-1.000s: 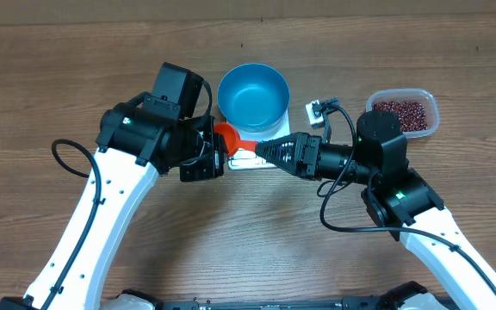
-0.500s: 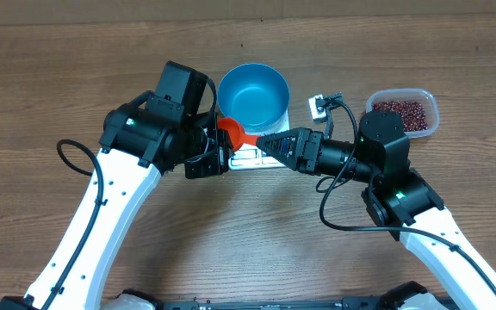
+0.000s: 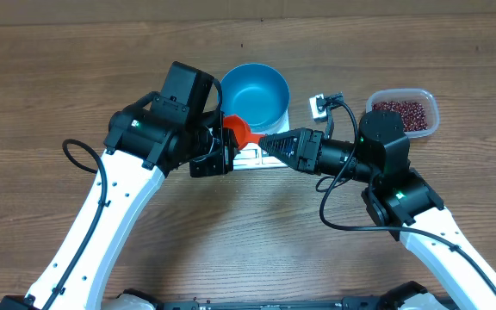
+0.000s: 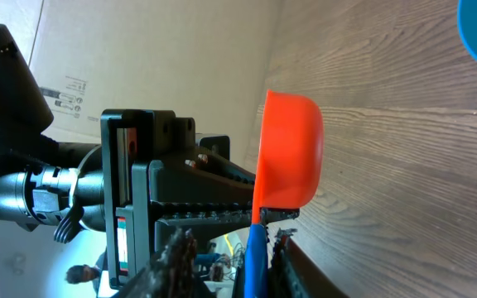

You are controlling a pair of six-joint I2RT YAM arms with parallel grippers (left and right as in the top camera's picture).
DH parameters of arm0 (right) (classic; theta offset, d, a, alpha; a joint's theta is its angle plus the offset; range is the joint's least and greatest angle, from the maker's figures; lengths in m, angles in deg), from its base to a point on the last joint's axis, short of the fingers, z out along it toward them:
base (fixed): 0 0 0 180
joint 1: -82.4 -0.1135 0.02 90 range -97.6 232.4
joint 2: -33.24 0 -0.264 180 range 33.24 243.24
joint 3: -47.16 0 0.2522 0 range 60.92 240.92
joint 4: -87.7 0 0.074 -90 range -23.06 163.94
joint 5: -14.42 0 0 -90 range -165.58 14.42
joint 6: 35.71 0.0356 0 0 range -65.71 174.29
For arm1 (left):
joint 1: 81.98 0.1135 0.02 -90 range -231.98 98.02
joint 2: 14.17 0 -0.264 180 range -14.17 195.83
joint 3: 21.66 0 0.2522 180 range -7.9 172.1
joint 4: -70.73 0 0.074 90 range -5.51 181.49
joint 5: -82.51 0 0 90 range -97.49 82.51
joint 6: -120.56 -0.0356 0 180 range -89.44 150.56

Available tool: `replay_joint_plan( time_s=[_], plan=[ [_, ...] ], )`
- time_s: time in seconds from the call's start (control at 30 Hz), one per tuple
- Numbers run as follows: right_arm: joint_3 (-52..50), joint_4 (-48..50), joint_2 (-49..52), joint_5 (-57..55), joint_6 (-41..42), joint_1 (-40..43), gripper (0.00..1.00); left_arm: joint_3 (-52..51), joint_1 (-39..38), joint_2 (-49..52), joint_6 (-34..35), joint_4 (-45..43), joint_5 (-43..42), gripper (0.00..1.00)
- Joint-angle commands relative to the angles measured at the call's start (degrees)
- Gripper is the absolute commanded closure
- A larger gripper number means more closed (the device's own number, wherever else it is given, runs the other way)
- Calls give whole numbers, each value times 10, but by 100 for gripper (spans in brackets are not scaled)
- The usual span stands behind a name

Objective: Scoop item into bowl and weigh 150g on scale
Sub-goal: 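Close the right gripper on the blue handle and release the left gripper, then carry the scoop with the right gripper toward the bean tub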

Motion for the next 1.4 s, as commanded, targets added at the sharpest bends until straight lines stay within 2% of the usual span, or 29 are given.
replay_joint_plan(
  time_s=[0.0,0.07,0.17,0.23,0.33,0.37,0.4,0.43,0.5,0.53,0.7,0.77,1.0,1.23,1.37],
  plan=[
    [11,4,2,-6,-2,-3,75,9,-6,5,9,-2,5,96],
    [11,4,2,-6,-4,-3,83,9,-10,13,9,-4,4,96],
    [11,3,2,-6,-6,-3,88,9,-12,24,8,-6,1,96],
    [11,1,2,-6,-6,-3,96,9,-11,25,8,-7,-7,96],
    [11,-9,2,-11,-6,-3,96,9,-11,24,1,-23,-16,92],
    [10,-12,2,-15,-11,-3,96,9,-11,24,-1,-30,-15,84],
    [10,-14,2,-19,-19,-3,96,9,-11,24,-1,-30,-14,71],
    [10,-14,2,-21,-21,-3,96,9,-11,24,-3,-30,-13,54],
    [10,-14,2,-28,-21,-3,96,9,-11,24,-4,-29,-14,11],
    [10,-14,2,-35,-21,-3,96,9,-11,24,-12,-28,-12,0],
    [10,-45,2,-76,-64,-3,96,9,-6,22,-63,-30,-16,0],
    [10,-88,2,-110,-92,-2,96,9,0,17,-118,-30,-21,1],
    [12,-140,-31,-136,-135,37,96,9,25,-12,-319,-27,-27,0],
    [41,-283,-116,-221,-188,75,96,9,30,-24,-546,-26,-26,0],
    [70,-389,-168,-331,-207,82,96,9,30,-24,-675,-11,-24,0]
  ],
)
